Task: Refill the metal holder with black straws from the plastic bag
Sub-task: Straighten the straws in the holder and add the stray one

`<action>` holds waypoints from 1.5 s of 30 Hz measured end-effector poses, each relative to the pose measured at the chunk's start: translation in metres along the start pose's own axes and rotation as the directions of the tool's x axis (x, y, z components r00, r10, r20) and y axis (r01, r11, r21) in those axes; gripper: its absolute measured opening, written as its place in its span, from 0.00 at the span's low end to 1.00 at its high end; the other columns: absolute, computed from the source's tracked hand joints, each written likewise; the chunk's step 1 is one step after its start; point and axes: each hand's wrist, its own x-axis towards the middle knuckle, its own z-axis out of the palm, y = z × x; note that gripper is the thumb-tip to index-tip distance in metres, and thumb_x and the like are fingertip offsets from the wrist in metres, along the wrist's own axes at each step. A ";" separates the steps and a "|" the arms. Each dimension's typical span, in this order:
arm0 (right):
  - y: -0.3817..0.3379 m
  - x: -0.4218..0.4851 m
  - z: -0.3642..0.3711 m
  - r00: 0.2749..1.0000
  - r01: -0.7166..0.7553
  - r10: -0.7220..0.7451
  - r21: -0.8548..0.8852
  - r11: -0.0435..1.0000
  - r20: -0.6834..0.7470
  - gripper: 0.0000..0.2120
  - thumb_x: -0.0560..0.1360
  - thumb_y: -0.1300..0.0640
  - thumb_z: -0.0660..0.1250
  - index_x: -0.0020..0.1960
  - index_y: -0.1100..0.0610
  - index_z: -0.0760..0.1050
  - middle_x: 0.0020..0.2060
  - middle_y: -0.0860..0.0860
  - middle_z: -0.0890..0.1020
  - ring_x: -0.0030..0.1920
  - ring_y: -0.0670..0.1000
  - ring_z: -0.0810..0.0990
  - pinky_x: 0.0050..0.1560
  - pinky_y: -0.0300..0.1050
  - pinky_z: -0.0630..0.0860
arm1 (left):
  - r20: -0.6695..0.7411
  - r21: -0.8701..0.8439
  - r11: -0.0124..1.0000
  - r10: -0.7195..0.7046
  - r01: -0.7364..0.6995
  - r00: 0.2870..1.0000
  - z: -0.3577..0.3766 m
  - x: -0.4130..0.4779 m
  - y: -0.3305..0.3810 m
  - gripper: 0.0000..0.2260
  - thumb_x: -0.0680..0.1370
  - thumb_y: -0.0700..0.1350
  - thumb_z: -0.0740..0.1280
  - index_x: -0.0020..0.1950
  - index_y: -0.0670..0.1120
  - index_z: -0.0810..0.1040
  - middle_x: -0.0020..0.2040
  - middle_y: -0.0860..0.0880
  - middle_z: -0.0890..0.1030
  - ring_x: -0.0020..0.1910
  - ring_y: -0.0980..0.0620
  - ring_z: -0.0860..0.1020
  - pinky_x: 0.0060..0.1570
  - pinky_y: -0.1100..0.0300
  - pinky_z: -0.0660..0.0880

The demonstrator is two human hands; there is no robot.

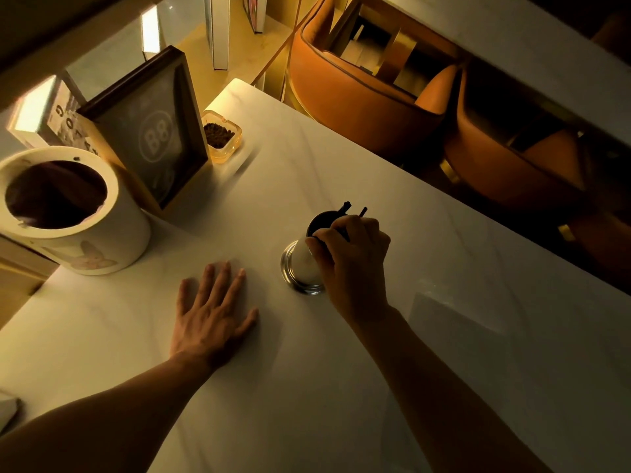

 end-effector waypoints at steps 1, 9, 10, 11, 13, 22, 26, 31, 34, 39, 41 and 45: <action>0.000 0.002 -0.002 1.000 -0.016 0.016 0.023 1.000 -0.008 0.08 0.77 0.48 0.67 0.47 0.53 0.78 0.48 0.50 0.79 0.54 0.52 0.73 0.49 0.48 0.70 | -0.002 -0.001 1.000 0.003 -0.003 1.000 0.000 0.000 -0.001 0.36 0.78 0.74 0.38 0.82 0.58 0.34 0.83 0.51 0.34 0.80 0.50 0.30 0.79 0.40 0.35; 0.022 0.021 -0.023 0.983 -0.168 0.174 0.091 0.981 -0.063 0.07 0.78 0.53 0.64 0.47 0.56 0.76 0.46 0.52 0.80 0.48 0.48 0.74 0.46 0.45 0.73 | -0.020 -0.003 1.000 0.007 -0.007 1.000 0.002 0.000 -0.001 0.36 0.79 0.73 0.40 0.83 0.58 0.37 0.83 0.51 0.38 0.81 0.50 0.32 0.80 0.39 0.38; 0.027 0.023 -0.025 0.977 -0.204 0.208 0.064 0.977 -0.055 0.06 0.77 0.54 0.64 0.46 0.56 0.76 0.47 0.53 0.79 0.49 0.49 0.74 0.46 0.47 0.74 | -0.019 0.000 1.000 0.007 -0.007 1.000 0.001 0.000 -0.001 0.36 0.79 0.73 0.40 0.82 0.58 0.37 0.83 0.51 0.38 0.81 0.50 0.32 0.80 0.39 0.38; 0.033 0.023 -0.027 0.968 -0.245 0.246 0.047 0.968 -0.037 0.06 0.76 0.55 0.64 0.47 0.57 0.77 0.49 0.54 0.79 0.49 0.49 0.74 0.47 0.49 0.76 | -0.016 0.002 1.000 0.007 -0.007 1.000 0.001 0.000 -0.001 0.36 0.79 0.73 0.39 0.82 0.58 0.36 0.83 0.51 0.37 0.81 0.50 0.32 0.80 0.39 0.37; 0.041 0.023 -0.029 0.955 -0.295 0.295 0.082 0.952 0.011 0.08 0.76 0.56 0.62 0.50 0.58 0.77 0.52 0.56 0.79 0.52 0.50 0.74 0.50 0.55 0.78 | -0.011 -0.002 1.000 0.008 -0.008 1.000 0.001 -0.001 -0.001 0.36 0.78 0.73 0.38 0.82 0.58 0.35 0.83 0.51 0.36 0.80 0.50 0.31 0.79 0.40 0.36; 0.009 0.027 -0.016 0.910 -0.162 0.104 0.114 0.980 0.400 0.48 0.66 0.21 0.55 0.77 0.47 0.50 0.77 0.53 0.59 0.76 0.55 0.57 0.69 0.59 0.62 | -0.018 -0.009 1.000 0.005 -0.005 1.000 0.006 0.000 -0.003 0.37 0.79 0.74 0.41 0.81 0.59 0.33 0.83 0.51 0.35 0.80 0.51 0.31 0.80 0.39 0.37; -0.003 0.031 -0.009 0.942 0.027 -0.027 0.004 1.000 0.335 0.47 0.65 0.22 0.58 0.74 0.50 0.58 0.71 0.52 0.67 0.69 0.54 0.65 0.62 0.54 0.72 | -0.015 -0.019 1.000 -0.003 0.003 1.000 0.009 0.002 -0.004 0.37 0.78 0.75 0.41 0.81 0.60 0.32 0.83 0.52 0.34 0.80 0.51 0.30 0.78 0.42 0.32; -0.009 0.026 0.000 0.966 0.126 -0.102 -0.086 0.988 0.239 0.29 0.71 0.36 0.66 0.63 0.56 0.71 0.59 0.54 0.75 0.57 0.54 0.73 0.49 0.46 0.77 | -0.026 0.002 1.000 -0.019 0.019 0.999 0.010 0.003 -0.004 0.37 0.78 0.75 0.42 0.81 0.60 0.34 0.83 0.52 0.37 0.80 0.52 0.30 0.78 0.44 0.30; -0.006 0.025 0.002 0.986 0.123 -0.106 -0.137 0.983 0.126 0.15 0.75 0.48 0.69 0.52 0.60 0.77 0.49 0.56 0.80 0.46 0.54 0.78 0.41 0.44 0.78 | -0.025 0.014 1.000 -0.015 0.015 1.000 0.009 0.002 -0.003 0.37 0.78 0.74 0.41 0.81 0.60 0.33 0.83 0.52 0.36 0.80 0.51 0.30 0.78 0.43 0.30; -0.002 0.017 0.004 0.999 0.019 -0.013 -0.187 0.982 0.034 0.09 0.77 0.52 0.65 0.47 0.58 0.77 0.44 0.54 0.81 0.41 0.53 0.79 0.39 0.47 0.74 | -0.016 0.003 1.000 -0.010 0.010 1.000 0.005 0.001 -0.002 0.37 0.78 0.74 0.40 0.81 0.59 0.33 0.83 0.51 0.35 0.80 0.50 0.31 0.79 0.41 0.33; 0.003 0.014 0.004 0.999 -0.035 0.033 -0.171 0.985 -0.009 0.08 0.78 0.52 0.64 0.47 0.56 0.76 0.44 0.52 0.81 0.44 0.52 0.79 0.43 0.48 0.74 | -0.017 0.001 1.000 -0.001 0.001 1.000 0.003 0.001 -0.002 0.36 0.78 0.74 0.40 0.82 0.59 0.34 0.83 0.51 0.36 0.81 0.49 0.31 0.79 0.40 0.34; 0.015 0.011 0.006 0.978 -0.207 0.202 -0.101 0.973 -0.060 0.09 0.79 0.49 0.62 0.47 0.54 0.75 0.48 0.49 0.81 0.52 0.50 0.77 0.52 0.51 0.74 | -0.012 -0.010 1.000 0.010 -0.010 1.000 0.001 -0.001 -0.002 0.36 0.79 0.73 0.39 0.82 0.58 0.35 0.83 0.51 0.36 0.81 0.49 0.32 0.79 0.40 0.36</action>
